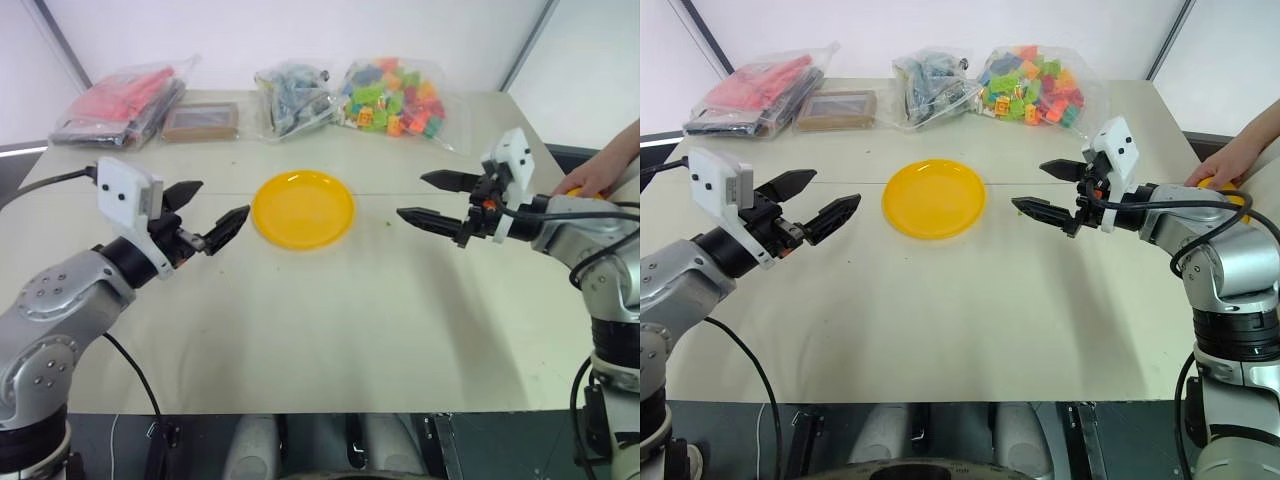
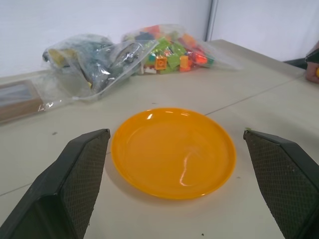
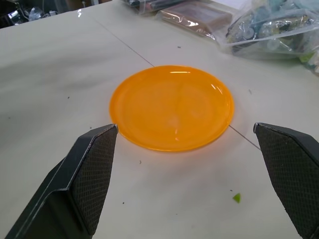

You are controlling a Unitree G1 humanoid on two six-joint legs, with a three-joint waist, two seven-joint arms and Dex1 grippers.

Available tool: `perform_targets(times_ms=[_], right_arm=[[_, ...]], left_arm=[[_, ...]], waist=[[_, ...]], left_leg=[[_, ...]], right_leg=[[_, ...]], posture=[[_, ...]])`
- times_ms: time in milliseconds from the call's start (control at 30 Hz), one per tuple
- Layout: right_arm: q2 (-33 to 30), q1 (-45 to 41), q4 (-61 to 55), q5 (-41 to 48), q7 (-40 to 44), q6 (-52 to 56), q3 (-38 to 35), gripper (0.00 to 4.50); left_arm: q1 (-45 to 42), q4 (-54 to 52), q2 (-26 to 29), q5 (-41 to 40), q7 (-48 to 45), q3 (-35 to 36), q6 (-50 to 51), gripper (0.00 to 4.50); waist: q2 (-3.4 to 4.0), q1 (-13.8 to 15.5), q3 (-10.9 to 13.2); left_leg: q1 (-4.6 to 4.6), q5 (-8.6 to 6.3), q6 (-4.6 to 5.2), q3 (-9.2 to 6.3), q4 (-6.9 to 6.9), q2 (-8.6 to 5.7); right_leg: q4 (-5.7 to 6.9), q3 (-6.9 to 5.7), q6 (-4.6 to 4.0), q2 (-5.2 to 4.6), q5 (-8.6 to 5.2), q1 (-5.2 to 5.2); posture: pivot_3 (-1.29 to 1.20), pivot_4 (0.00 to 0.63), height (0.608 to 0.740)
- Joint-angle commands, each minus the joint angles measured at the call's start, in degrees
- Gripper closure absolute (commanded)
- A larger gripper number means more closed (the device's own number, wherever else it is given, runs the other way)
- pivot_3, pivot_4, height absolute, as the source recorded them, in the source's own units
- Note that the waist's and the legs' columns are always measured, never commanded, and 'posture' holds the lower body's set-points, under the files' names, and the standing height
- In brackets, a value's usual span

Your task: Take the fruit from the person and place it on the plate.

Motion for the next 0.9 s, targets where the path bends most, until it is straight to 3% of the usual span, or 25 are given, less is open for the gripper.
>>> perform_targets(times_ms=[33,700,900], right_arm=[[-0.10,-0.70,-0.62,0.17,0.42,-1.40,-0.95,0.05],[-1.15,-0.60,-0.43,-0.20,1.38,-1.82,-1.58,0.05],[1.31,-3.71,0.00,1.78,-2.88,1.19,-3.00,0.05]], left_arm=[[-0.77,-1.00,0.73,-0.03,-0.21,0.80,-1.02,0.00],[-2.25,0.19,-0.25,1.16,-0.98,-0.85,-1.92,0.00],[-2.85,0.52,-0.70,1.68,-0.86,-1.14,-2.42,0.00]], waist=[[0.00,-0.01,0.00],[0.00,0.00,0.00],[0.00,-0.02,0.00]], left_leg=[[0.00,0.00,0.00,0.00,0.00,0.00],[0.00,0.00,0.00,0.01,0.00,0.00],[0.00,0.00,0.00,0.00,0.00,0.00]], right_leg=[[0.00,0.00,0.00,0.00,0.00,0.00],[0.00,0.00,0.00,0.00,0.00,0.00],[0.00,0.00,0.00,0.00,0.00,0.00]], posture=[[0.00,0.150,0.731],[0.00,0.150,0.731],[0.00,0.150,0.731]])
